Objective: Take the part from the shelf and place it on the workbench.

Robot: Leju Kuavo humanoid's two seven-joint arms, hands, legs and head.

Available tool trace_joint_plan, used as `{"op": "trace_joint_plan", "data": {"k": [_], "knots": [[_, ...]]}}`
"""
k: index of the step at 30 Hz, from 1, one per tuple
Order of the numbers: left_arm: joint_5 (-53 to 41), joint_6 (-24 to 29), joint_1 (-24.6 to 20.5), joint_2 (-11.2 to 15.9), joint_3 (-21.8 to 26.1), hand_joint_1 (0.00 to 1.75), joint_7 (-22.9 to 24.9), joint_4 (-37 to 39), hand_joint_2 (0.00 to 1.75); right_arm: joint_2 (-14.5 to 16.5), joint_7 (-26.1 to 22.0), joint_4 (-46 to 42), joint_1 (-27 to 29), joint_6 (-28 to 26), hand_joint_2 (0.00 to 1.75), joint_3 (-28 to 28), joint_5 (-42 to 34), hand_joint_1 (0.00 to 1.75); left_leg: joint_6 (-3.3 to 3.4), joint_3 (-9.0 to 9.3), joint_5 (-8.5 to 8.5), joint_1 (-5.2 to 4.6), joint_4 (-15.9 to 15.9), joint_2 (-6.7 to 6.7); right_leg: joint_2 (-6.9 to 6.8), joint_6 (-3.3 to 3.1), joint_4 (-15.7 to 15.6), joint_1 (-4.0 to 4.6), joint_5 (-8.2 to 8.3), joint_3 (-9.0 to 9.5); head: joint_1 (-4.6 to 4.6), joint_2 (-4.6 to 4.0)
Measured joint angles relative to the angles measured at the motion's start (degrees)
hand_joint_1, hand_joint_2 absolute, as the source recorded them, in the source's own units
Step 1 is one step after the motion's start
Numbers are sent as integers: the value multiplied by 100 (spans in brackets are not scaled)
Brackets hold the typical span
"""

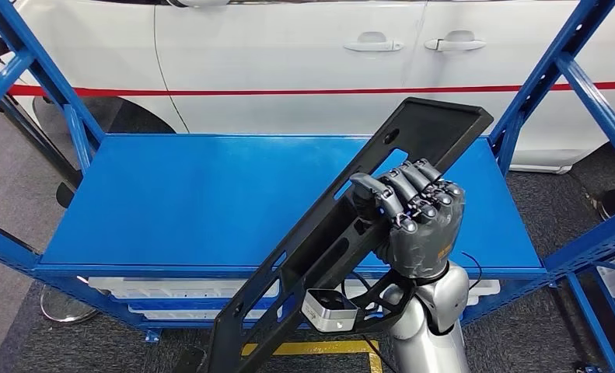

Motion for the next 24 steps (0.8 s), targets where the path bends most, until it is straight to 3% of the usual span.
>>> {"op": "trace_joint_plan", "data": {"k": [1, 2, 3, 5, 6, 10, 12, 14, 15, 16, 17, 18, 20, 22, 24], "knots": [[35, -12, 7, -5, -14, 0, 16, 0, 175, -4, 35, 19, 14, 0, 175, 23, 41, 175, -3, -2, -3, 1, 8, -2, -1, 9, 33, -12, 50, -9, 0, 0], [83, -39, 12, -14, -17, 0, 38, 0, 175, -6, 78, 38, 24, 0, 175, 49, 93, 175, -11, -2, -9, 3, 22, -6, -3, 11, -147, -25, 193, 89, 0, 0], [129, -69, 16, -25, -16, 0, 66, 0, 175, -7, 119, 55, 30, 0, 175, 75, 143, 175, -23, -3, -22, 6, 45, -12, -4, 7, -490, -36, 390, 270, 1, 0], [176, -99, 21, -44, -14, 0, 104, 0, 175, -8, 168, 78, 29, 0, 175, 120, 193, 175, -70, -26, -61, -7, 108, -22, 0, -23, -1148, -35, 624, 599, -1, 0], [188, -103, 24, -49, -14, 0, 114, 0, 175, -9, 181, 86, 29, 0, 175, 137, 205, 175, -98, -41, -75, -17, 133, -25, 5, -47, -1317, -26, 657, 672, -1, 0], [202, -105, 34, -51, -11, 0, 120, 0, 175, -7, 192, 110, 31, 0, 175, 177, 235, 175, -224, -81, -130, -3, 187, -22, 16, -168, -1398, -14, 674, 675, -2, 0], [200, -105, 34, -51, -10, 0, 124, 0, 175, -6, 197, 115, 30, 1, 175, 190, 238, 175, -278, -249, -389, 12, 574, -17, -3, -222, -1426, -31, 693, 683, -2, 0], [195, -106, 47, -51, -10, 0, 146, 0, 175, -7, 236, 129, 34, 2, 175, 204, 244, 175, -316, -588, -757, 20, 1326, -15, -14, -246, -1426, -20, 691, 679, -2, 0], [193, -105, 62, -51, -9, 0, 171, 0, 175, -9, 281, 142, 44, 2, 175, 218, 246, 175, -325, -738, -860, 22, 1643, -14, -16, -249, -1424, -13, 690, 678, -2, 0], [194, -101, 81, -51, -6, 0, 203, 0, 175, -15, 343, 153, 68, 2, 175, 241, 246, 175, -324, -811, -859, 22, 1788, -15, -16, -251, -1420, -9, 688, 679, -2, 0], [196, -89, 99, -51, -3, 0, 236, 0, 175, -25, 416, 163, 106, 2, 175, 276, 235, 175, -315, -782, -748, 22, 1714, -15, -13, -251, -1417, -7, 686, 682, -2, 0], [200, -66, 112, -51, 3, 0, 271, 0, 175, -40, 485, 171, 158, 1, 175, 327, 196, 175, -297, -648, -549, 21, 1419, -15, -9, -250, -1414, -6, 683, 688, -2, 0], [219, 12, 125, -58, 26, 0, 327, 4, 175, -89, 569, 187, 288, 2, 175, 485, -81, 175, -244, -274, -184, 6, 603, -15, -4, -234, -1409, 4, 674, 696, -3, 0], [258, 104, 138, -88, 63, 0, 375, 11, 175, -207, 706, 248, 412, 18, 175, 756, -720, 175, -194, -80, -78, -25, 170, -18, -3, -188, -1412, 12, 679, 687, -3, 0], [296, 162, 169, -137, 96, 0, 402, 16, 175, -454, 1018, 355, 466, 114, 175, 1157, -1537, 175, -147, -66, -72, -36, 120, -24, -2, -124, -1433, 10, 698, 686, -3, 0]]}}
